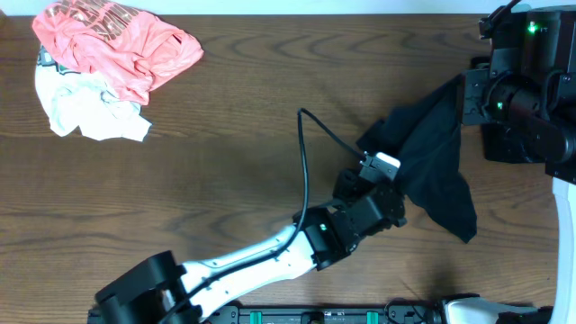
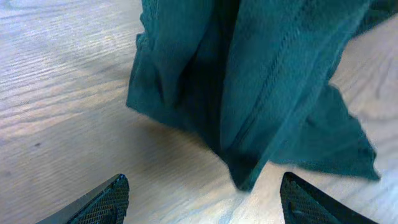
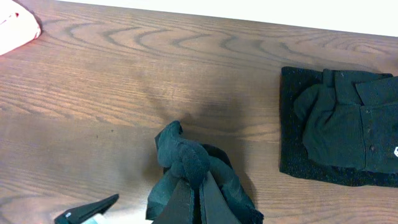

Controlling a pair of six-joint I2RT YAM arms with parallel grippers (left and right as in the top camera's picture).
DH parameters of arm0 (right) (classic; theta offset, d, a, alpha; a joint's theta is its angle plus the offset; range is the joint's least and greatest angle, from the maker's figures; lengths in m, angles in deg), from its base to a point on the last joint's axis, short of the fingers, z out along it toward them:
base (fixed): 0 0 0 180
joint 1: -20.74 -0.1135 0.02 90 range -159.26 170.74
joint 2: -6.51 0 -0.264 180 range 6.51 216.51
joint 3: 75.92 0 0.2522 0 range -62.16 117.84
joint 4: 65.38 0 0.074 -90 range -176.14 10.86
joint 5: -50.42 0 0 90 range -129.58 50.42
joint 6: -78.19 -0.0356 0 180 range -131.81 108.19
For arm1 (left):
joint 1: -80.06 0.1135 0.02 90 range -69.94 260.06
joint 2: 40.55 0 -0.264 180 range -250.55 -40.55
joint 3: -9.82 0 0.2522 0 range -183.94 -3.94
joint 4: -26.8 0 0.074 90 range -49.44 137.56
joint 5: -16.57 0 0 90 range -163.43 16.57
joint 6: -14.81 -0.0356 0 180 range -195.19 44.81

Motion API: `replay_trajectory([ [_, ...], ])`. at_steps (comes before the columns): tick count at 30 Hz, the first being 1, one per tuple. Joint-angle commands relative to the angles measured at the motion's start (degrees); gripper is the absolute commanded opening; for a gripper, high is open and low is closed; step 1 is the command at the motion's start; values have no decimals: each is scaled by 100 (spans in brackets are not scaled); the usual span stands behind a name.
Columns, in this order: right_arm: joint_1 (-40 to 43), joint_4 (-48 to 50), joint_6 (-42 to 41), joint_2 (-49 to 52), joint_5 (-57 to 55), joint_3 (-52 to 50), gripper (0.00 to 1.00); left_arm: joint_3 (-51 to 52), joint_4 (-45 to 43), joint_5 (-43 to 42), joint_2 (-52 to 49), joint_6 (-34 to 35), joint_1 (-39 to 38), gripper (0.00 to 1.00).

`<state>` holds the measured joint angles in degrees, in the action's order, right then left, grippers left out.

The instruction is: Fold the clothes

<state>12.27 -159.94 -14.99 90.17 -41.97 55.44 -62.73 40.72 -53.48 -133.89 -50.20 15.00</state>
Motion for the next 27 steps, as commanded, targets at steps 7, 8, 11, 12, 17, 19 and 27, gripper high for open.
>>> replay_trajectory([
  [7,70,-46,70,-2,-39,79,1,-31,-1019,393,-916,553,-2,91],
  [8,70,-46,70,-2,-39,79,1,-31,-1027,393,-920,553,-2,92],
  [11,70,-20,70,-2,-39,79,1,-31,-1088,393,-922,553,-2,94],
  [12,70,2,68,-2,-39,79,1,-31,-1119,391,-933,555,-2,94],
  [17,70,44,68,-2,-39,79,1,-31,-1392,317,-1047,555,-11,98],
  [19,70,42,68,-2,-37,79,1,-31,-1510,299,-1143,555,-28,100],
  [27,70,44,68,-2,-39,79,1,-31,-1996,175,-1598,518,-55,98],
])
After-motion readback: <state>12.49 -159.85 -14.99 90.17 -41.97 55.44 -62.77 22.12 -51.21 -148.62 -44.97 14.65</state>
